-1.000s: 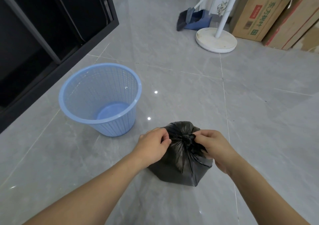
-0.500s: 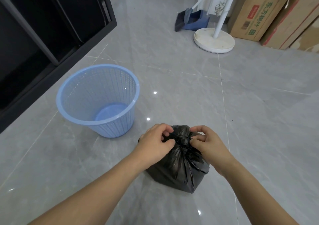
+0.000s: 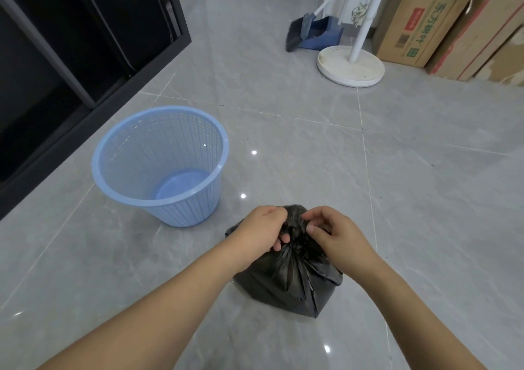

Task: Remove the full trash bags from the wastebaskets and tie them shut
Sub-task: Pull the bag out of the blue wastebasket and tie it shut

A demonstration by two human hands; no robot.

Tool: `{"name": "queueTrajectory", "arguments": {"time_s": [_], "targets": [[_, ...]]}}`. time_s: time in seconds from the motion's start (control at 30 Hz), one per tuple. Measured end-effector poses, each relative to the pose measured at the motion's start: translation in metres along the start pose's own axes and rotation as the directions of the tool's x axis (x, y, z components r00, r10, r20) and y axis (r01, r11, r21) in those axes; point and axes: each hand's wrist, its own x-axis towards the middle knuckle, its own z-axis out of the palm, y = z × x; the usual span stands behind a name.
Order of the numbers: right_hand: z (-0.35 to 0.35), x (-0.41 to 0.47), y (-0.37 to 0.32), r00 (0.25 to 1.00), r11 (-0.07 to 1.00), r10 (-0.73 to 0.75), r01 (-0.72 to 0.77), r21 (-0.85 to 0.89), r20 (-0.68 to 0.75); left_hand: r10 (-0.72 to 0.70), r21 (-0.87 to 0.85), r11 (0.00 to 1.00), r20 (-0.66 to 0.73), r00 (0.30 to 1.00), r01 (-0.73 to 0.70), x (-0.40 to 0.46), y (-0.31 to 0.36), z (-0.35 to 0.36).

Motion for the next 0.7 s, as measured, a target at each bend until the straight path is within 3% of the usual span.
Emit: {"name": "queueTrajectory", "arguments": {"time_s": [0.13, 0.27, 0.43, 0.57, 0.63, 0.7], "targets": [[-0.004, 0.001, 0.004, 0.998, 0.997, -0.039, 0.036, -0.072, -0.045, -0.089, -0.047, 0.995, 0.032, 0.996, 0.09, -0.001, -0.008, -0.01], [-0.009, -0.003, 0.016, 0.995, 0.982, -0.014, -0.005, -0.191, -0.096, -0.099, 0.192, 0.976, -0.006, 0.995, 0.099, -0.003, -0.027, -0.032], [0.001, -0.005, 0.019, 0.996, 0.949, -0.06, 0.039, -0.314, -0.058, -0.028, 0.225, 0.973, -0.096, 0.995, 0.05, -0.001, -0.033, -0.034], [0.001, -0.001, 0.015, 0.998, 0.934, 0.027, -0.004, -0.357, 0.06, 0.031, 0.199, 0.98, -0.151, 0.988, -0.001, 0.003, -0.031, -0.031], [0.001, -0.001, 0.014, 0.988, 0.906, 0.079, -0.015, -0.423, 0.133, 0.059, 0.314, 0.949, -0.11, 0.992, -0.021, 0.003, -0.029, -0.028], [-0.001, 0.002, 0.011, 0.986, 0.853, 0.079, 0.011, -0.521, 0.15, 0.101, 0.525, 0.847, -0.011, 0.995, -0.08, 0.004, -0.028, -0.022]]}}
